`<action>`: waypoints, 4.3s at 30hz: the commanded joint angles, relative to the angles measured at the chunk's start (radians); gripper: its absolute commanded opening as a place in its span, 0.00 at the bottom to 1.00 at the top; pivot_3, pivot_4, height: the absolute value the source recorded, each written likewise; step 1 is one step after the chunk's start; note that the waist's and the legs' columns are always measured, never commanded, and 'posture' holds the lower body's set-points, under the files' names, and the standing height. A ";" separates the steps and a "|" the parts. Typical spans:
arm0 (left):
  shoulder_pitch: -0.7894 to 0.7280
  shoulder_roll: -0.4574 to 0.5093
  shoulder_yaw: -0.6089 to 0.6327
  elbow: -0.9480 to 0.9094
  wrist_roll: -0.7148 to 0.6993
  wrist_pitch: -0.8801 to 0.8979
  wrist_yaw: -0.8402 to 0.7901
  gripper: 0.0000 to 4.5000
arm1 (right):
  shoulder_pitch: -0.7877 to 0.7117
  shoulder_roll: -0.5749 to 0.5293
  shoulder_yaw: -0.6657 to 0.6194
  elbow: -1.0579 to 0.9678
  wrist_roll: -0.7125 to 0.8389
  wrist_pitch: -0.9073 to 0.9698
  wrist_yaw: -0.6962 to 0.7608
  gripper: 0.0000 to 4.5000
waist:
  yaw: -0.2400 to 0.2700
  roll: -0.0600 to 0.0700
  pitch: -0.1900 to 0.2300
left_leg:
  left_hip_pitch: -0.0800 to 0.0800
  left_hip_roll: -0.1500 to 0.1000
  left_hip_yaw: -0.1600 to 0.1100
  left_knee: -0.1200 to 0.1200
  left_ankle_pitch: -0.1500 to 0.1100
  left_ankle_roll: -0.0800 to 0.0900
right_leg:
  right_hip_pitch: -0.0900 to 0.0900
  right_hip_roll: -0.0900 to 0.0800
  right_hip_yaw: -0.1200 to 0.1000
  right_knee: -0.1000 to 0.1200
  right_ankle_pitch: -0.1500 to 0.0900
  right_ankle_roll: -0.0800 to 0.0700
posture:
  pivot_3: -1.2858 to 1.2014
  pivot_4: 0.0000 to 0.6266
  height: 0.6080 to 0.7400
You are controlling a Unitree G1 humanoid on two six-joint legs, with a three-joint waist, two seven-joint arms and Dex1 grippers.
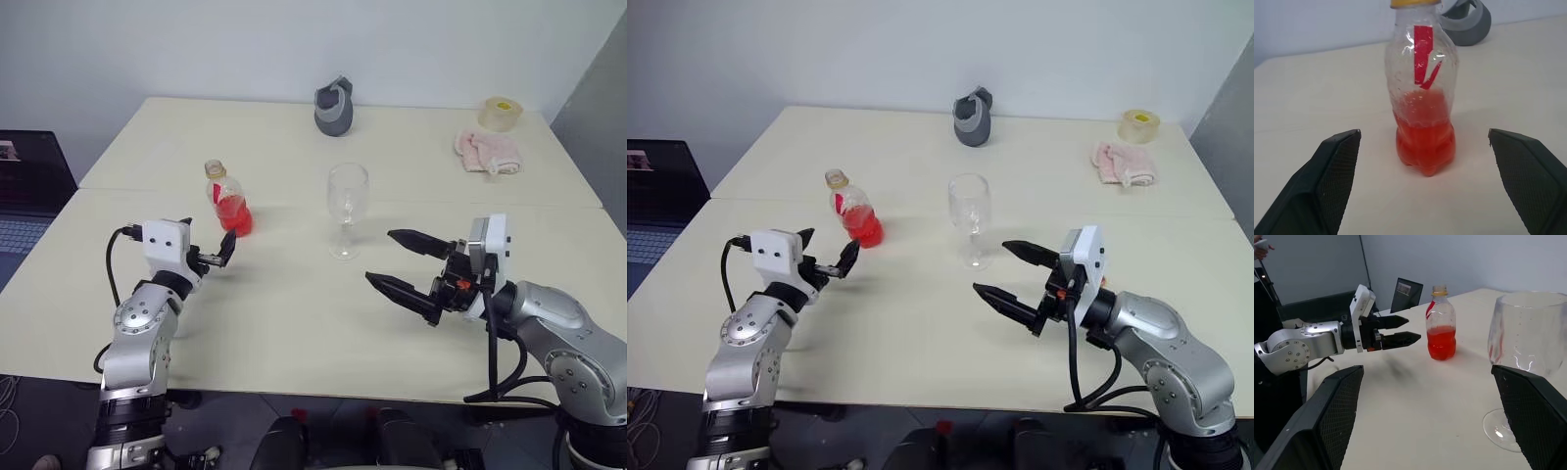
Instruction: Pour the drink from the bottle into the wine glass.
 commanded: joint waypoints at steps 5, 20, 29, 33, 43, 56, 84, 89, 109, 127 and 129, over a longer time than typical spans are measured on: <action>-0.108 0.055 0.011 0.145 0.015 -0.099 -0.054 1.00 | -0.020 -0.002 -0.007 -0.016 0.012 -0.022 -0.020 0.99 | 0.000 0.000 0.000 | 0.000 0.000 0.000 0.000 0.000 0.000 | 0.000 0.000 0.000 0.000 0.000 0.000 | 0.52 0.24 1.00; -0.289 0.008 -0.078 0.456 0.060 -0.252 -0.126 1.00 | -0.057 0.010 0.008 -0.016 0.011 -0.003 -0.078 0.99 | 0.000 0.000 0.000 | -0.001 -0.001 -0.001 0.000 0.000 -0.001 | -0.001 0.000 -0.001 0.000 0.000 0.000 | 0.52 0.24 1.00; -0.382 0.027 -0.063 0.613 0.072 -0.336 -0.129 1.00 | -0.048 -0.001 -0.001 -0.026 0.020 0.003 -0.088 0.99 | -0.002 0.000 0.000 | -0.002 -0.001 -0.002 0.001 0.000 -0.001 | -0.001 0.000 -0.001 0.000 0.000 0.000 | 0.52 0.24 1.00; -0.418 0.041 -0.065 0.691 0.077 -0.377 -0.143 1.00 | -0.046 -0.004 0.000 -0.026 0.022 0.002 -0.090 0.99 | -0.002 0.000 0.000 | -0.002 -0.001 -0.002 0.001 0.000 -0.001 | -0.001 0.000 -0.002 0.000 0.000 0.000 | 0.52 0.24 1.00; -0.577 0.043 -0.074 0.969 0.098 -0.510 -0.203 1.00 | -0.054 0.003 -0.004 -0.020 0.042 0.016 -0.115 0.99 | -0.002 0.000 0.000 | -0.003 -0.003 -0.002 0.001 0.000 -0.001 | -0.001 0.000 -0.003 0.000 0.000 0.000 | 0.52 0.24 1.00; -0.641 0.035 -0.058 1.070 0.086 -0.557 -0.238 0.54 | -0.054 -0.007 0.001 -0.024 0.039 0.011 -0.138 1.00 | -0.004 0.000 0.000 | -0.003 -0.003 -0.003 0.001 0.000 -0.001 | -0.002 0.000 -0.003 0.001 0.000 0.000 | 0.52 0.24 1.00; -0.983 0.066 -0.256 1.123 0.277 -0.621 -0.416 0.22 | -0.260 0.008 0.054 0.105 -0.042 0.036 -0.184 1.00 | -0.010 -0.001 0.000 | -0.005 -0.009 -0.003 0.002 0.001 -0.002 | -0.003 0.000 -0.004 0.001 0.000 0.000 | 0.52 0.24 1.00; -1.040 0.057 -0.306 1.178 0.340 -0.713 -0.434 0.22 | -0.342 0.063 0.099 0.165 -0.102 0.031 -0.223 1.00 | -0.023 -0.001 0.000 | -0.005 -0.009 -0.003 0.002 0.001 -0.001 | -0.004 0.000 -0.004 0.002 0.000 0.000 | 0.52 0.24 1.00; -1.144 0.129 -0.476 1.269 0.615 -0.974 -0.257 0.22 | -0.416 0.148 0.138 0.260 -0.232 -0.009 -0.202 1.00 | -0.032 -0.001 0.000 | -0.018 -0.015 -0.002 0.005 0.003 -0.001 | -0.024 -0.004 0.002 0.015 0.000 0.001 | 0.52 0.24 1.00; -1.210 0.153 -0.555 1.294 0.732 -1.062 -0.169 0.22 | -0.419 0.188 0.135 0.269 -0.245 -0.013 -0.197 1.00 | -0.036 -0.001 0.000 | -0.019 -0.016 -0.002 0.005 0.003 -0.001 | -0.025 -0.004 0.002 0.016 0.000 0.001 | 0.52 0.24 1.00; -1.214 0.157 -0.570 1.295 0.752 -1.072 -0.154 0.22 | -0.420 0.189 0.135 0.272 -0.249 -0.016 -0.198 1.00 | -0.037 -0.001 0.000 | -0.019 -0.016 -0.002 0.005 0.003 -0.001 | -0.025 -0.004 0.002 0.016 0.000 0.001 | 0.52 0.24 1.00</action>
